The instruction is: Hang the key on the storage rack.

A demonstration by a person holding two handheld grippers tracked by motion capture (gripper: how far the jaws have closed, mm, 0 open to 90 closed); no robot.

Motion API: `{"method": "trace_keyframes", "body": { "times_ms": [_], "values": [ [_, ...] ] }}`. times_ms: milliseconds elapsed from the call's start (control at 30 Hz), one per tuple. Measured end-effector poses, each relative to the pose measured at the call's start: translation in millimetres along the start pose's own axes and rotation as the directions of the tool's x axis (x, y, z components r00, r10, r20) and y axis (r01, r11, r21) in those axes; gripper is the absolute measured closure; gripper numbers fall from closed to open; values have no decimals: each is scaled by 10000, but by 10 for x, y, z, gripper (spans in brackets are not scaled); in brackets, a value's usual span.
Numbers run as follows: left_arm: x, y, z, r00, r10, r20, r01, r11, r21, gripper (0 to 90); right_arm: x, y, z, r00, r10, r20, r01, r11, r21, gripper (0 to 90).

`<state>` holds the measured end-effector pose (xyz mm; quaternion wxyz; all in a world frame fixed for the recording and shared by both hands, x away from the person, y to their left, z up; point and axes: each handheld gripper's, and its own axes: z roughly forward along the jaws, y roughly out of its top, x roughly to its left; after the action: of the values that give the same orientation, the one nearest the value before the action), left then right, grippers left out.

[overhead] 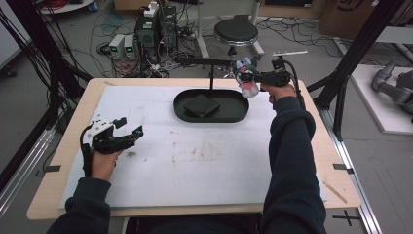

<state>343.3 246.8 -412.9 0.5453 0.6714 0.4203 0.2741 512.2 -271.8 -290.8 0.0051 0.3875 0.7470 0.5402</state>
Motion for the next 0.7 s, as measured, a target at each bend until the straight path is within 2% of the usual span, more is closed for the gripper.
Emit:
{"method": "trace_keyframes", "body": {
  "times_ms": [67,133,267,300,367,467,500,567,600,633,700],
  "values": [
    [1,-1,3,10000,47,-8,-47,10000,10,237,-25,13,27,9999,36,151,-35,9999,-99,438],
    [1,0,-1,10000,4,-26,-4,10000,8,237,-66,44,50,9986,316,429,-300,9989,-361,439],
    [12,-1,-6,10000,-12,-64,12,10000,-12,237,-88,56,69,9964,427,729,-378,9970,-681,439],
    [11,-1,-7,10000,-25,-60,25,10000,-15,237,-113,46,67,9939,584,934,-517,9960,-725,439],
    [10,-1,-8,10000,-15,-52,14,10000,-30,236,-133,38,64,9926,719,980,-652,9954,-700,439],
    [15,-2,-12,10000,-1,-52,1,10000,-8,236,-131,41,57,9915,681,1105,-595,9951,-795,439],
    [18,-2,-15,10000,12,-80,-12,10000,0,236,-129,43,41,9888,701,1315,-576,9937,-963,438],
    [20,-2,-17,10000,-1,-75,1,10000,-13,237,-131,41,38,9876,657,1425,-521,9939,-967,438],
    [21,-2,-17,10000,7,-71,-7,10000,-15,237,-122,33,40,9846,495,1675,-362,9960,-813,437],
    [22,-3,-16,10000,11,-71,-11,10000,3,237,-122,33,40,9846,495,1675,-362,9960,-813,437],
    [21,-5,-14,10000,-4,-59,5,10000,28,236,-99,21,34,9829,190,1832,-90,9984,-554,437]
  ]
}}
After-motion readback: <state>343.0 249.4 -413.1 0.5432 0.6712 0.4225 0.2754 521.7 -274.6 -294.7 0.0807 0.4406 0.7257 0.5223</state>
